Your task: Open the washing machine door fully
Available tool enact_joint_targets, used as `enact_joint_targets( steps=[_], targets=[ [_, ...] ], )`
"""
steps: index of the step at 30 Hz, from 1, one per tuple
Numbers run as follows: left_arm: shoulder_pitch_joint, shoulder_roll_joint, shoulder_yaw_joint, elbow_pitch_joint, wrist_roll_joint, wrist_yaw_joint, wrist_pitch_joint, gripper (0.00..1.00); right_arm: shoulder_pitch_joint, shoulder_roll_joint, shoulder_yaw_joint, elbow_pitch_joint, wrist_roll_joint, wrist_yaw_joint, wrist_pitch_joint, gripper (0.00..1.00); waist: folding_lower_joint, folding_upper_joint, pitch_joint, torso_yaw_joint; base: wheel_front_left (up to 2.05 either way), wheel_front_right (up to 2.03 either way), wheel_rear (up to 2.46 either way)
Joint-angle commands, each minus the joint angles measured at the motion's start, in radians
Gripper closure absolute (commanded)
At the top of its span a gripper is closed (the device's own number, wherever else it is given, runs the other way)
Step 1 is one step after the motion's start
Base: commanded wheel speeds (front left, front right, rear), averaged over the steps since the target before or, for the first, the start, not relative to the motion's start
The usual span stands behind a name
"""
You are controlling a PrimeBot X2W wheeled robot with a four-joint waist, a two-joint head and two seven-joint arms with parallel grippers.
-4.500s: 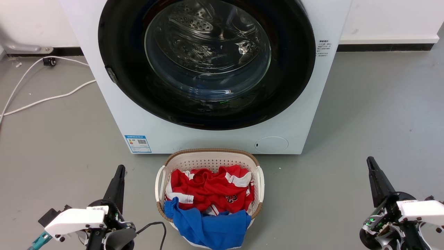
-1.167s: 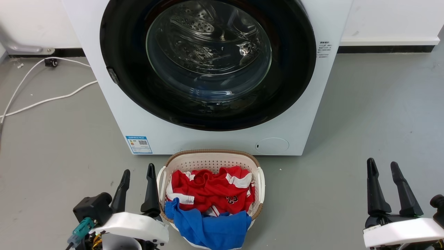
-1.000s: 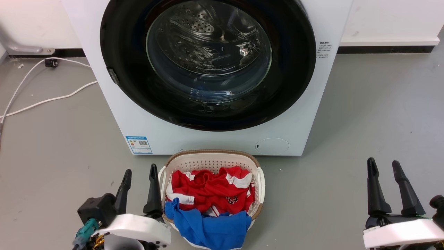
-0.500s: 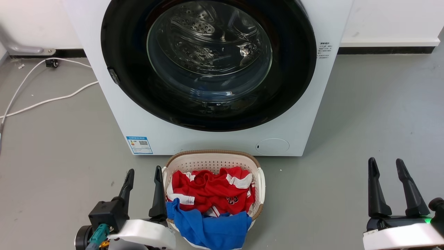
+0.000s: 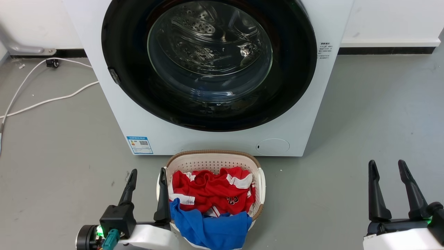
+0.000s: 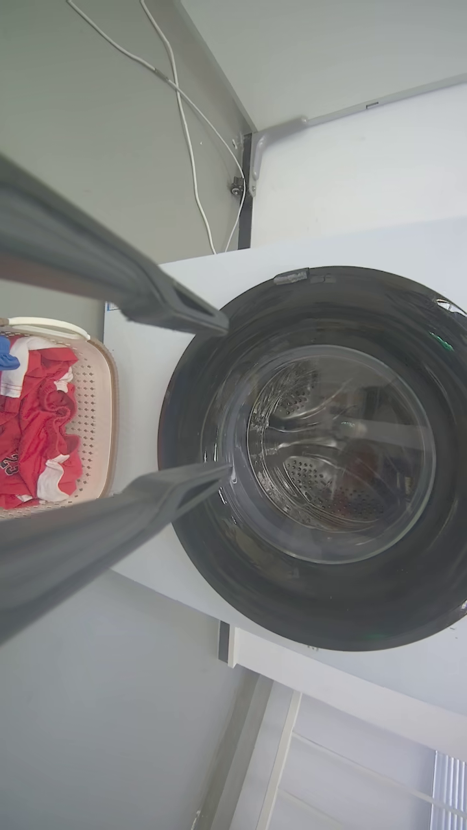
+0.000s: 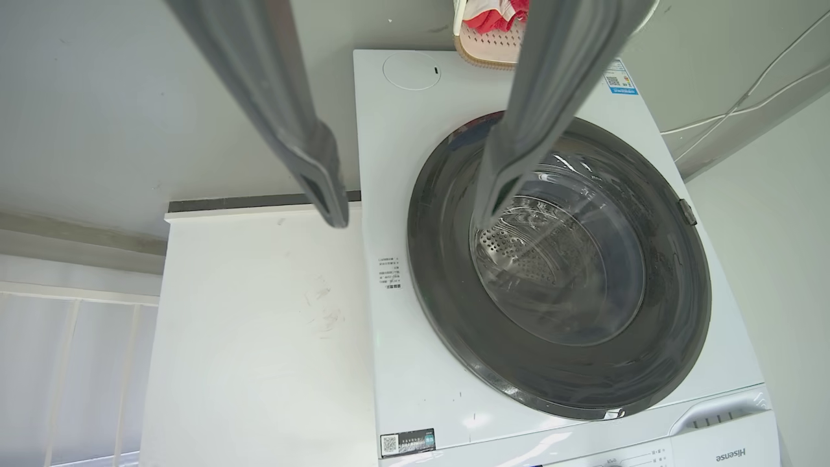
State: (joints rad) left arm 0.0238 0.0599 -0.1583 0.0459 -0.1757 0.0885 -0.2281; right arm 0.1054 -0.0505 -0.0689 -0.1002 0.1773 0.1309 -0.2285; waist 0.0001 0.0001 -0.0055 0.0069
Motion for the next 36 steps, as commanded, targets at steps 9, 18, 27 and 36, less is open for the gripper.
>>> enact_joint_targets(
  steps=[9,18,27,36],
  targets=[
    [0.017,-0.004,-0.007,0.007,0.080,0.009,-0.024,0.00,0.021,0.000,0.001,-0.009,-0.069,0.000,-0.024,0.00,-0.0001,-0.0001,-0.001,0.001,0.00,0.00,0.00],
    [0.028,-0.008,0.002,0.010,0.117,0.014,-0.040,0.00,0.033,0.001,0.008,-0.011,-0.104,0.000,-0.039,0.00,-0.0001,-0.0001,0.000,0.004,0.00,0.00,0.00],
    [0.028,-0.010,0.008,0.024,0.099,0.004,-0.039,0.00,0.038,0.001,0.010,0.012,-0.071,0.000,-0.037,0.00,-0.0001,-0.0001,0.003,0.002,0.00,0.00,0.00],
    [0.027,-0.010,0.005,0.037,0.089,0.008,-0.039,0.00,0.037,0.001,0.013,0.048,-0.036,0.000,-0.037,0.00,-0.0001,-0.0001,0.002,0.004,0.00,0.00,0.00]
  ],
)
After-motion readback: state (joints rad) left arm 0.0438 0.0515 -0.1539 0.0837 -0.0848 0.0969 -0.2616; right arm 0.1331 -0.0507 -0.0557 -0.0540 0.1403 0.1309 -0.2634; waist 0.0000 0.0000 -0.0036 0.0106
